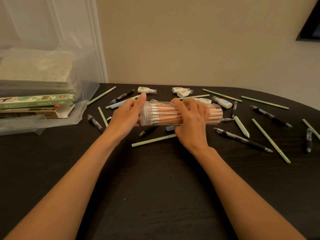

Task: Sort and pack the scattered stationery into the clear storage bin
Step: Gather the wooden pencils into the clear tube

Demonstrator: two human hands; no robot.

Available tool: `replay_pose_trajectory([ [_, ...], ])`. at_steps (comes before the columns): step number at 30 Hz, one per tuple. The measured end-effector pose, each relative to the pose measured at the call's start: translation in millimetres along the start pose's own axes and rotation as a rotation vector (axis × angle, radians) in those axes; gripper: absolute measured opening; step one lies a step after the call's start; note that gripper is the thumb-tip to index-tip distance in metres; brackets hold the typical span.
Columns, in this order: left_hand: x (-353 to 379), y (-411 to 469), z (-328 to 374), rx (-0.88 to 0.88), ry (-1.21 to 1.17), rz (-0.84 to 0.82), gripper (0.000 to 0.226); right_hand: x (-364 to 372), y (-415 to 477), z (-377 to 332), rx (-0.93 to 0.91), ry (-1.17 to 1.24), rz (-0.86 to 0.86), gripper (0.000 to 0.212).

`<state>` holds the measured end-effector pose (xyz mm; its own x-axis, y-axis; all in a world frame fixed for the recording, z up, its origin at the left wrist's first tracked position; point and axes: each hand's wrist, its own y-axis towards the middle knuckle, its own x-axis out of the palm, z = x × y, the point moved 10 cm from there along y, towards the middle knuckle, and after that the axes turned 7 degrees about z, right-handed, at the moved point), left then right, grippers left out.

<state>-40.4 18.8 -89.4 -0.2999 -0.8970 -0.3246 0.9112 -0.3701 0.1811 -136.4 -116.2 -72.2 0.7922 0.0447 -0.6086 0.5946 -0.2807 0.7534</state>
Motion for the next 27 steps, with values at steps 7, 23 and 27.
replay_pose_trajectory([
  [7, 6.9, -1.6, 13.8, 0.144, -0.08, -0.142, 0.031, -3.1, 1.1, 5.2, 0.004, -0.01, 0.016, 0.066],
  [23, -19.8, 22.8, 34.2, 0.249, -0.083, 0.021, 0.037, 7.1, 50.8, -7.7, -0.095, 0.027, -0.091, 0.059],
  [27, -20.6, 58.4, 51.1, 0.283, 0.013, -0.018, 0.043, 28.1, 89.4, -5.1, -0.12, 0.085, -0.265, 0.053],
])
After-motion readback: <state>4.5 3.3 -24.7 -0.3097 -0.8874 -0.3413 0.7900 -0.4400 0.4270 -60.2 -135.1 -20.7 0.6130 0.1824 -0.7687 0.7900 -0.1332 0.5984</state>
